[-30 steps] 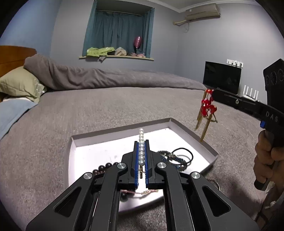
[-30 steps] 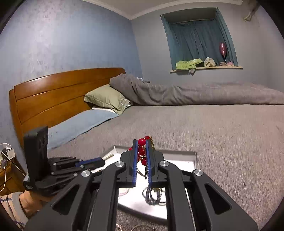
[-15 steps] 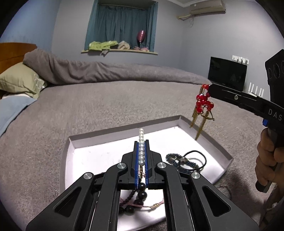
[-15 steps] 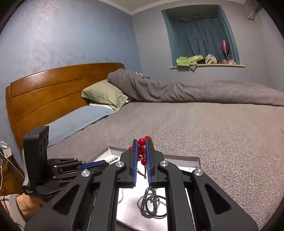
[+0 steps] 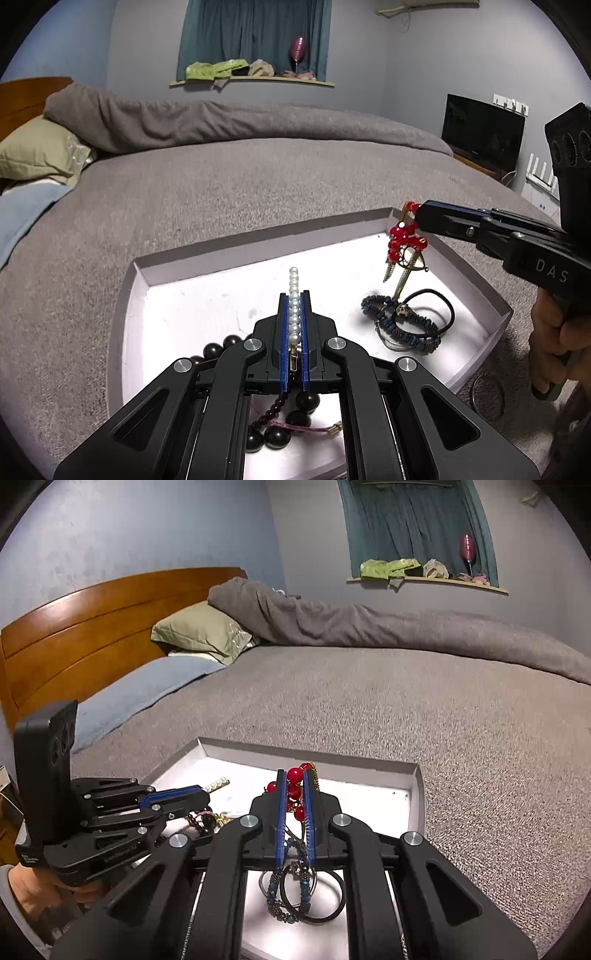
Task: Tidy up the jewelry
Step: 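Carry pearl hair pin with left tool while right tool carries red charm into tray, then open left tool releasing pearl pin while right tool releases red charm in tray, then withdraw both open tools toward the pearl ring clip and silver hoop, then close left tool on pearl ring clip while right tool moves to silver hoop, then close right tool on silver hoop while left tool lifts pearl ring clip, then carry pearl ring clip with left tool while right tool carries silver hoop to tray, then open left tool releasing pearl ring while right tool releases silver hoop in tray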
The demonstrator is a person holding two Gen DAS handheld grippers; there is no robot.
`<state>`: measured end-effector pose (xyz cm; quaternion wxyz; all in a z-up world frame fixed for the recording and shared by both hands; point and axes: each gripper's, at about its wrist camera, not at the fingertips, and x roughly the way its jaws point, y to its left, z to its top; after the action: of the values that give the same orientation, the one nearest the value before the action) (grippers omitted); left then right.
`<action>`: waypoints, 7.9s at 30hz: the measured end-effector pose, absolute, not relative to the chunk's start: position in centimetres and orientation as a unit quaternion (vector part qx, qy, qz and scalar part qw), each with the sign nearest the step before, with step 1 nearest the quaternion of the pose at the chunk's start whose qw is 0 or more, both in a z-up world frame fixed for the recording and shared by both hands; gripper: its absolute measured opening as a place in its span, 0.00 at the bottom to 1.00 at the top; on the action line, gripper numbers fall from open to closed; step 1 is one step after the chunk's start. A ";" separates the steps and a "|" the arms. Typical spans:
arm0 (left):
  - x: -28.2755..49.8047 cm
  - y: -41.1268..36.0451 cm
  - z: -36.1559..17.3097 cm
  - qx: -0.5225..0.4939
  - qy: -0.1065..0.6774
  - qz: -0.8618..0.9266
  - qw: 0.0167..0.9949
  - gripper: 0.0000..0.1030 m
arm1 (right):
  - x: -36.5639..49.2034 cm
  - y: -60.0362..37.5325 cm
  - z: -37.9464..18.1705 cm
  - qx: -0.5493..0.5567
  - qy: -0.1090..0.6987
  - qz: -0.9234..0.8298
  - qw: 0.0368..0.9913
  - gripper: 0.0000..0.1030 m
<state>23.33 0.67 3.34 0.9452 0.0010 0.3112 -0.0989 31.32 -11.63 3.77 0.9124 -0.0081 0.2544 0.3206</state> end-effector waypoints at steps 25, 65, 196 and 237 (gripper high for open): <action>23.0 0.8 3.5 -0.001 0.304 -0.103 0.947 0.57 | 32.2 -10.8 2.2 -0.020 0.291 0.307 0.906 0.10; 16.5 1.7 3.9 0.016 0.274 -0.098 0.957 0.87 | 24.8 -14.5 2.3 -0.019 0.269 0.308 0.913 0.42; 23.2 1.3 2.5 -0.028 0.321 -0.102 0.941 0.39 | 30.6 -13.0 1.8 -0.023 0.290 0.304 0.907 0.45; 18.5 0.4 3.2 -0.008 0.277 -0.081 0.957 0.93 | 26.2 -15.3 2.0 -0.014 0.250 0.276 0.928 0.77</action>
<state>18.53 0.42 3.24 0.9574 -0.0083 0.2773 -0.0806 26.15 -15.29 2.04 0.9282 -0.0138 0.2497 0.2756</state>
